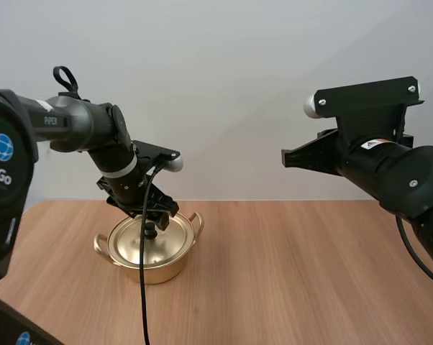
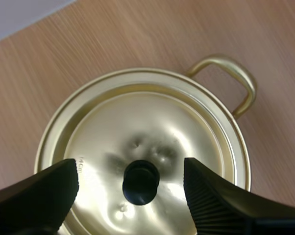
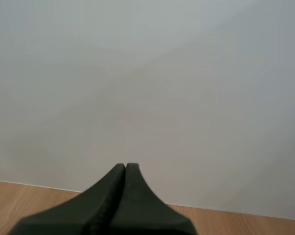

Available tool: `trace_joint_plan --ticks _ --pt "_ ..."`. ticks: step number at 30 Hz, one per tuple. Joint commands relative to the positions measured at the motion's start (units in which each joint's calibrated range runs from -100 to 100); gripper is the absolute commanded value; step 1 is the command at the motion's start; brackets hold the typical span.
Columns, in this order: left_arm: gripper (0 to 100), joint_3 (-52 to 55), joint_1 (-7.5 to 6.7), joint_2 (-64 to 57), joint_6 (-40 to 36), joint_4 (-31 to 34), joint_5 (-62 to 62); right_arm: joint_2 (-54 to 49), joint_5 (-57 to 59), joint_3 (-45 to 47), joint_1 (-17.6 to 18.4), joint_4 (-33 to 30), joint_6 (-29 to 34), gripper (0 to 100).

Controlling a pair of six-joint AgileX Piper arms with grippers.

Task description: Open the pot, put the car inside, and close it

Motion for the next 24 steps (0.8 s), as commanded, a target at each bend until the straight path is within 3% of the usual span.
trace_joint_plan --ticks 1,10,24 --pt "100 -5.91 0.03 -5.38 0.09 -0.84 -0.9 -0.01 0.57 -0.03 -0.03 -0.07 0.06 0" --pt "100 -9.02 0.03 -27.54 -10.11 -8.66 -36.41 0.13 0.76 -0.03 -0.03 -0.07 -0.29 0" --pt "100 -3.6 0.78 -55.78 -14.91 -8.39 -34.92 0.13 0.61 -0.03 -0.03 0.59 -0.29 0"
